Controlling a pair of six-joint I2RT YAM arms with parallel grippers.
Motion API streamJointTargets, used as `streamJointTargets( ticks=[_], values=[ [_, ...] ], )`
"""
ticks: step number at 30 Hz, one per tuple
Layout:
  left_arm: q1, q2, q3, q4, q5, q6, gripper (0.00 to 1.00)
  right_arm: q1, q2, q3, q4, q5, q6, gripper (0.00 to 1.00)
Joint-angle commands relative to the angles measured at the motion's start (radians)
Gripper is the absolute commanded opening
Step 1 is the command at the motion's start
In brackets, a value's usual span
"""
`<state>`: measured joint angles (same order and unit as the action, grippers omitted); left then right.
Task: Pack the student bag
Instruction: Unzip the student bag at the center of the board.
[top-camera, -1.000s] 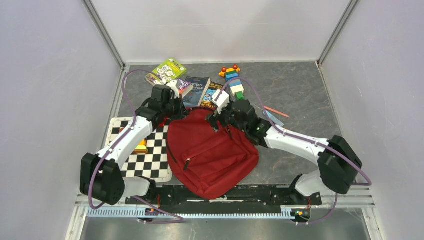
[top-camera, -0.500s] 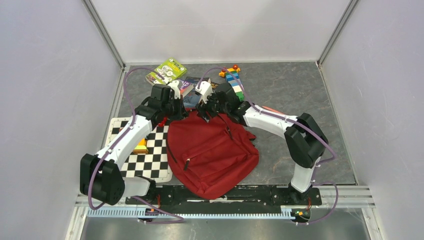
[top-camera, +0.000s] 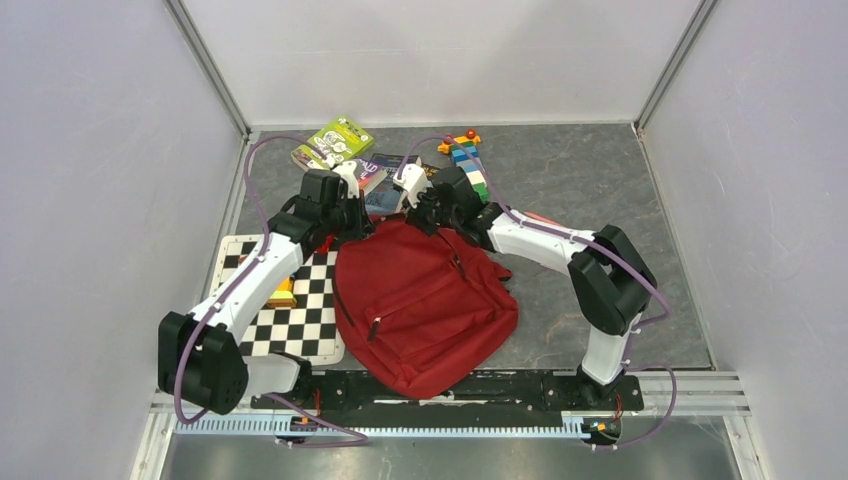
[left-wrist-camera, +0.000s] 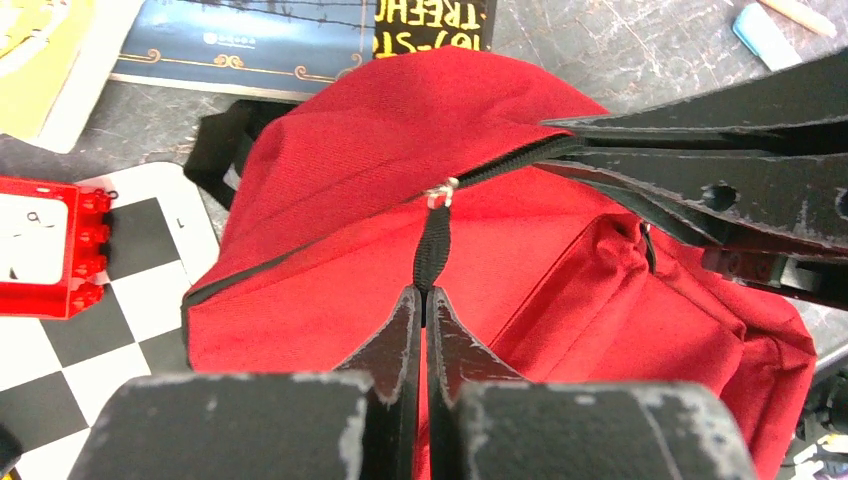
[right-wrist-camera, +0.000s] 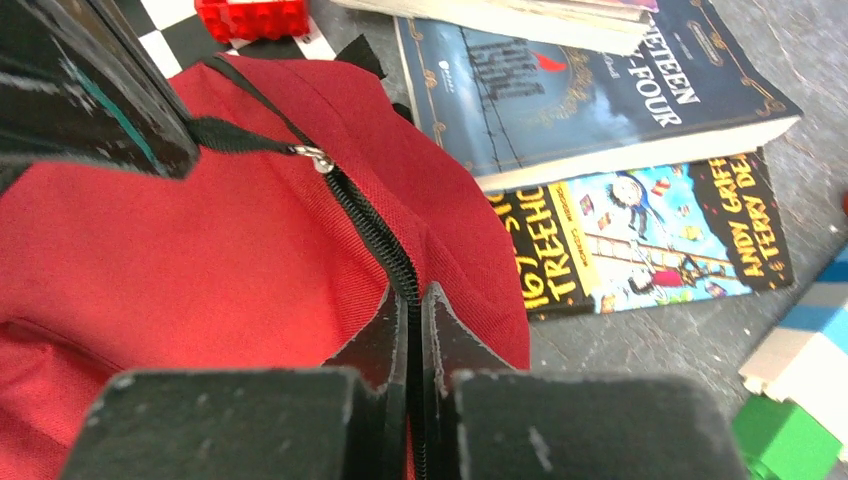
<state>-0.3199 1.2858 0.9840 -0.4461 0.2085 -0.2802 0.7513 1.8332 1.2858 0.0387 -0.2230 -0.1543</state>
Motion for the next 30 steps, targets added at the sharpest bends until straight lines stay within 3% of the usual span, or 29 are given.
streamJointTargets(
  ticks=[1, 21, 30],
  values=[
    [0.008, -0.056, -0.010, 0.035, -0.068, -0.031, 0.02, -0.005, -0.109, -0.065, 0.064, 0.133, 0.018, 0.00],
    [0.054, -0.198, -0.237, 0.043, -0.032, -0.177, 0.02, -0.005, -0.518, -0.381, 0.047, 0.534, 0.215, 0.00],
    [0.054, -0.251, -0.319, 0.069, 0.022, -0.212, 0.02, -0.005, -0.621, -0.470, 0.015, 0.503, 0.240, 0.00]
  ],
)
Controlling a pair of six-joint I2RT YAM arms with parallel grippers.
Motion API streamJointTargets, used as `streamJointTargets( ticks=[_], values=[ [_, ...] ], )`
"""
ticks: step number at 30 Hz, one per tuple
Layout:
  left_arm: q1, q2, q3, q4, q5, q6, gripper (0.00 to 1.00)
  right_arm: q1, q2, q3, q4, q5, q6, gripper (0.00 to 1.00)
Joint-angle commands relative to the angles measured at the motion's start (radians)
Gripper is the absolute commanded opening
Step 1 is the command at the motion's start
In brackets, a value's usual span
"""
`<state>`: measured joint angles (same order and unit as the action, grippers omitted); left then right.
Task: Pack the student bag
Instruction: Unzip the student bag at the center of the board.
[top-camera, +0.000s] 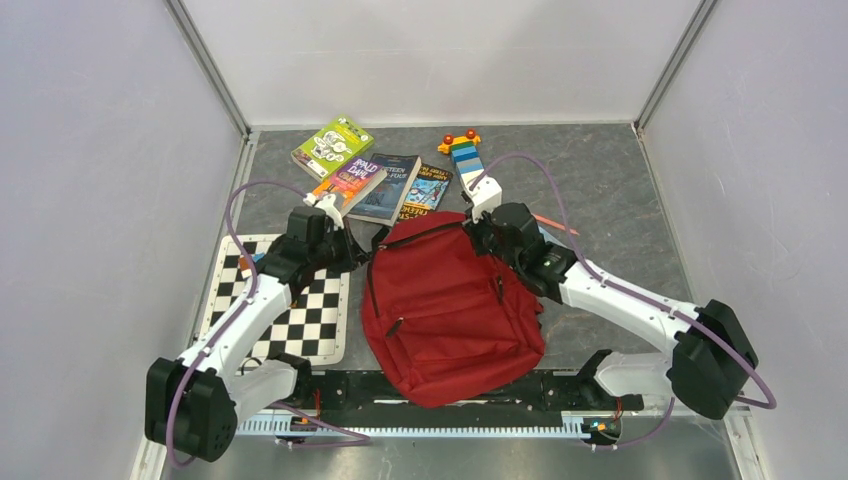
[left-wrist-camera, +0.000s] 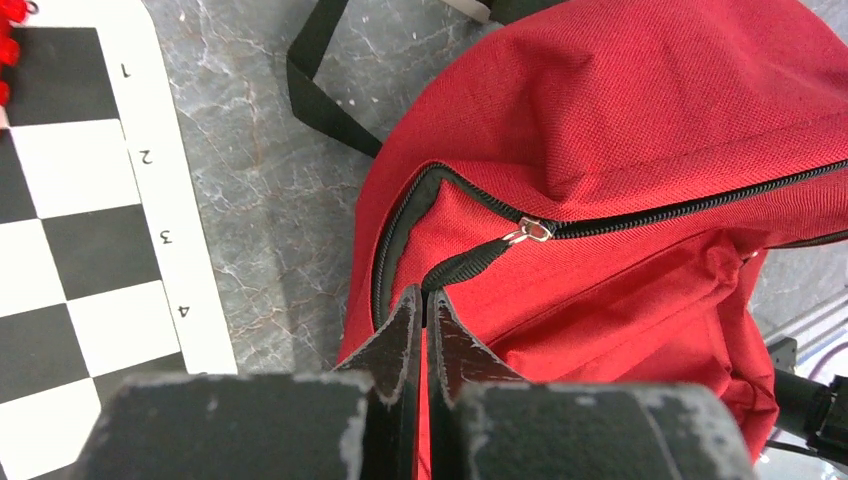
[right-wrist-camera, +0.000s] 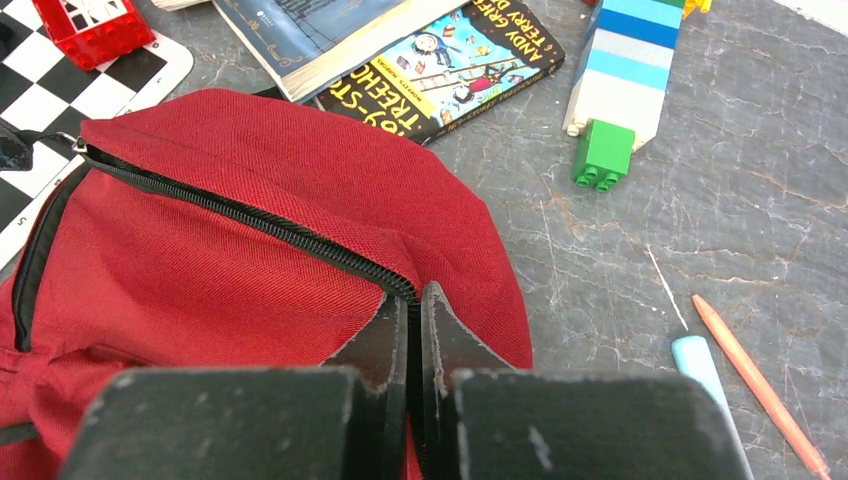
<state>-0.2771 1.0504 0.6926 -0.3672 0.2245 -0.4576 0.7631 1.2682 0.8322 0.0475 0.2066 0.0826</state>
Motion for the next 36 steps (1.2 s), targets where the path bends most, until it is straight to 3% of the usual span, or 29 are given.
streamJointTargets(
  ticks=[1, 5, 6, 11, 14, 20, 29, 36],
  values=[
    [0.012, -0.015, -0.027, 0.008, 0.030, -0.032, 0.02, -0.016, -0.065, -0.024, 0.007, 0.056, -0.006, 0.00],
    [0.012, 0.016, 0.023, 0.020, 0.082, 0.004, 0.02, -0.016, -0.111, -0.044, 0.020, -0.020, -0.052, 0.01],
    [0.012, 0.028, 0.040, 0.017, 0.096, 0.015, 0.02, -0.016, -0.117, -0.040, 0.019, -0.038, -0.070, 0.07],
    [0.012, 0.045, 0.073, 0.034, 0.158, 0.052, 0.02, -0.016, -0.116, 0.027, -0.002, -0.171, -0.197, 0.69],
    [0.012, 0.038, 0.067, 0.044, 0.180, 0.060, 0.02, -0.016, -0.064, 0.111, -0.039, -0.264, -0.257, 0.86],
    [0.012, 0.028, 0.038, 0.068, 0.202, 0.050, 0.02, -0.016, 0.104, 0.250, -0.095, -0.452, -0.347, 0.92],
    [0.012, 0.017, 0.030, 0.080, 0.196, 0.048, 0.02, -0.016, 0.421, 0.489, -0.190, -0.736, -0.497, 0.90],
    [0.012, 0.003, 0.031, 0.073, 0.178, 0.051, 0.02, -0.006, 0.542, 0.593, -0.229, -0.760, -0.564, 0.90]
  ],
)
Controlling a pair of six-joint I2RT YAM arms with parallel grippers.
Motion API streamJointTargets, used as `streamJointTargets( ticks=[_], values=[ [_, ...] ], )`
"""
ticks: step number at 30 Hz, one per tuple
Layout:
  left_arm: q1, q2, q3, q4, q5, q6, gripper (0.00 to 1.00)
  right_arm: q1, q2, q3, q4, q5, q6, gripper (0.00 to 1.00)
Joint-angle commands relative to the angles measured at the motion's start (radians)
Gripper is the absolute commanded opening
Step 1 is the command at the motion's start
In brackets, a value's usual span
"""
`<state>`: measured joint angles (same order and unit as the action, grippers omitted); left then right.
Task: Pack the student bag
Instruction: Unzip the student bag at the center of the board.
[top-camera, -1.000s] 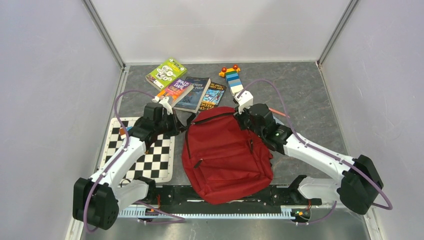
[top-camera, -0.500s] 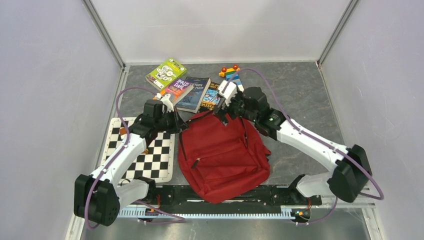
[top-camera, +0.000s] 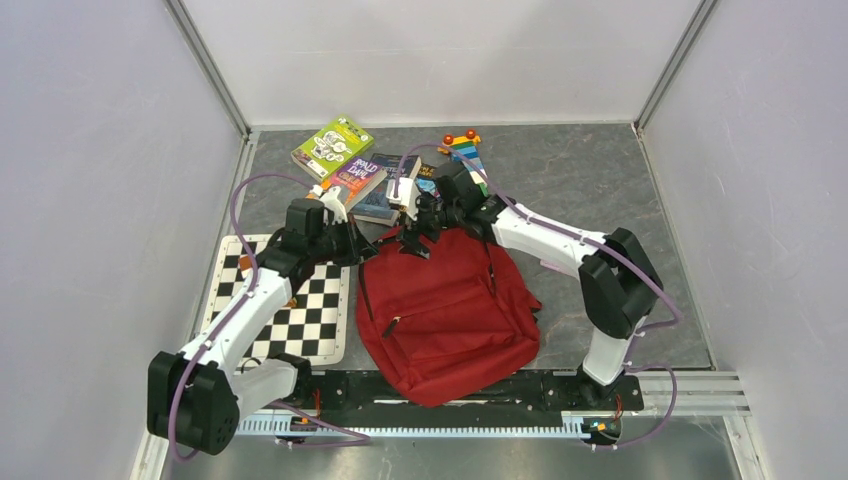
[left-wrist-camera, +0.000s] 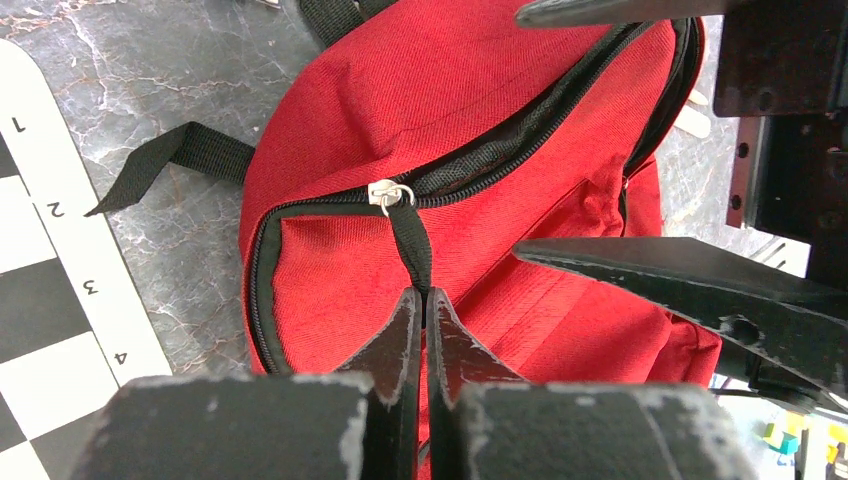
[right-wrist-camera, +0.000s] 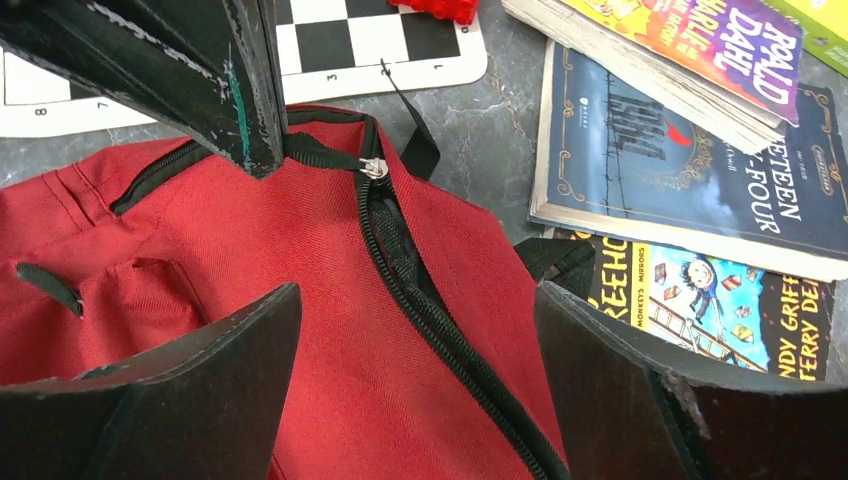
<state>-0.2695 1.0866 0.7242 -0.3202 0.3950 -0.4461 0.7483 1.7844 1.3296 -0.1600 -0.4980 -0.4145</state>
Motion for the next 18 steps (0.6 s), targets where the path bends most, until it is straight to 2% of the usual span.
streamJointTargets(
  ticks=[1, 6, 9, 11, 13, 17, 18],
  values=[
    [0.004, -0.036, -0.001, 0.026, 0.006, 0.040, 0.02, 0.012, 0.043, 0.113, -0.051, -0.057, -0.080, 0.90],
    [0.004, -0.042, 0.000, 0.025, 0.005, 0.044, 0.02, 0.032, 0.088, 0.142, -0.075, 0.003, -0.107, 0.88],
    [0.004, -0.045, 0.003, 0.021, 0.008, 0.046, 0.02, 0.038, 0.118, 0.172, -0.085, 0.038, -0.095, 0.80],
    [0.004, -0.048, 0.001, 0.020, 0.005, 0.047, 0.02, 0.042, 0.140, 0.204, -0.110, 0.052, -0.088, 0.67],
    [0.004, -0.052, 0.000, 0.018, -0.004, 0.046, 0.02, 0.044, 0.143, 0.216, -0.115, 0.072, -0.075, 0.48],
    [0.004, -0.062, -0.002, 0.009, -0.050, 0.035, 0.02, 0.044, 0.110, 0.192, -0.090, 0.137, -0.038, 0.00],
    [0.004, -0.065, -0.004, 0.009, -0.067, 0.030, 0.02, 0.044, 0.085, 0.169, -0.061, 0.171, -0.023, 0.00]
  ],
)
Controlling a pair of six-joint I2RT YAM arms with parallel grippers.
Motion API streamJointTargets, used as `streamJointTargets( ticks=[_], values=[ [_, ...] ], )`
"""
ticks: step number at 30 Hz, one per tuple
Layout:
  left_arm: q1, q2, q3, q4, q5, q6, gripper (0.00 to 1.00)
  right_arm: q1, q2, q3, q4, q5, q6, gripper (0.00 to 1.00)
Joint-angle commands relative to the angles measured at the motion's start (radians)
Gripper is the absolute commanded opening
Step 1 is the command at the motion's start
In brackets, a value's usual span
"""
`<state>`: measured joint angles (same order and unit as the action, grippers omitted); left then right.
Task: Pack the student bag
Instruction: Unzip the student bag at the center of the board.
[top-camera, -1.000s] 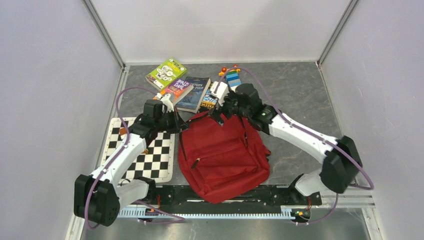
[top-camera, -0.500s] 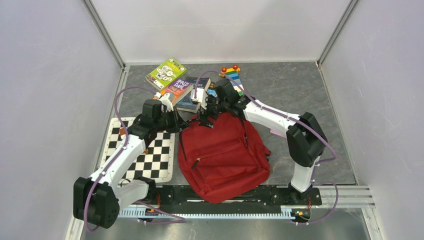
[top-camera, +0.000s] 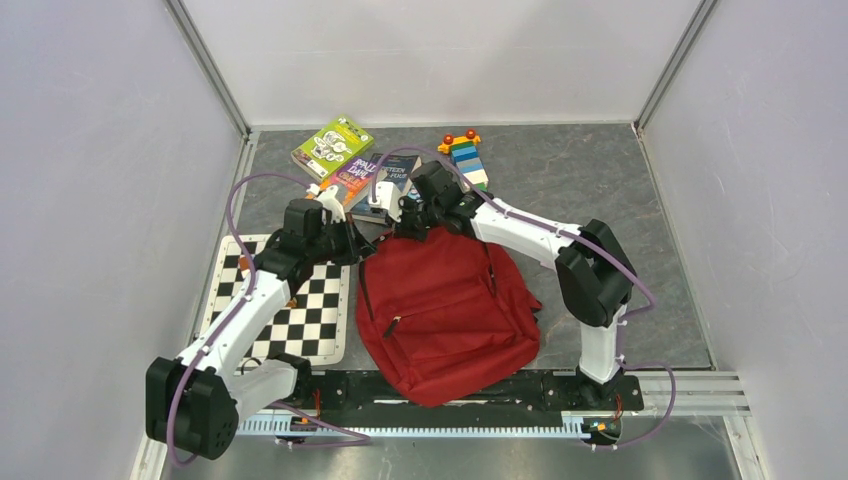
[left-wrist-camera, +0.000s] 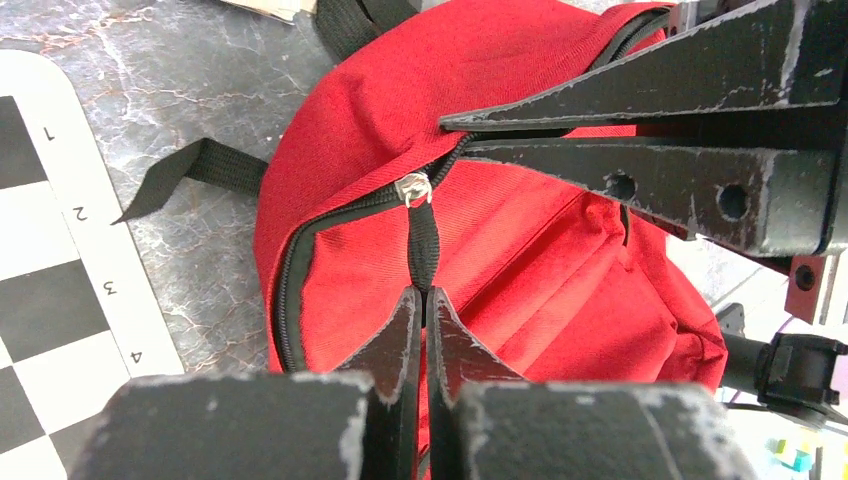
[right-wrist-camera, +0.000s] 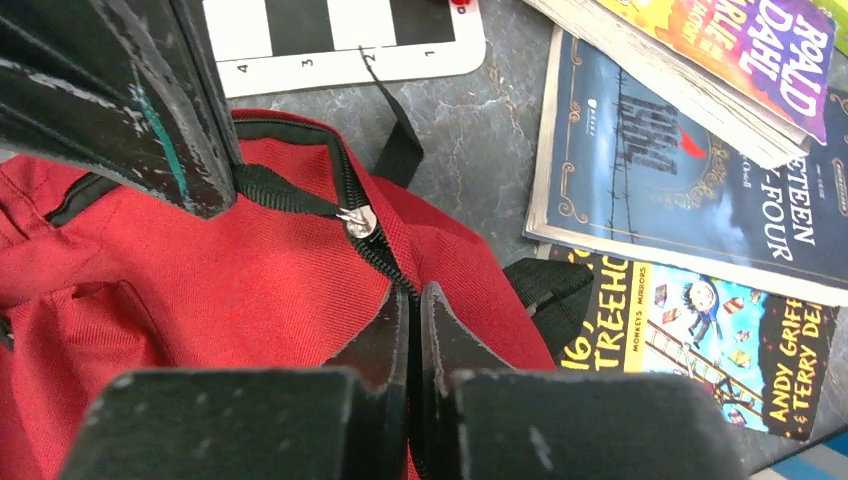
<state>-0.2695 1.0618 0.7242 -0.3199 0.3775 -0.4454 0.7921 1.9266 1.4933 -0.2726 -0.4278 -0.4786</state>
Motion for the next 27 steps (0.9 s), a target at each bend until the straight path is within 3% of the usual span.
streamJointTargets(
  ticks=[1, 8, 27],
  values=[
    [0.004, -0.044, -0.004, 0.006, -0.069, 0.024, 0.02, -0.001, -0.086, -0.029, 0.090, 0.139, 0.056, 0.00],
    [0.004, -0.051, -0.034, -0.004, -0.114, -0.019, 0.02, -0.006, -0.256, -0.200, 0.254, 0.314, 0.122, 0.00],
    [-0.011, -0.115, -0.085, 0.010, 0.053, -0.014, 0.02, -0.011, -0.357, -0.121, 0.157, 0.741, 0.310, 0.00]
  ],
)
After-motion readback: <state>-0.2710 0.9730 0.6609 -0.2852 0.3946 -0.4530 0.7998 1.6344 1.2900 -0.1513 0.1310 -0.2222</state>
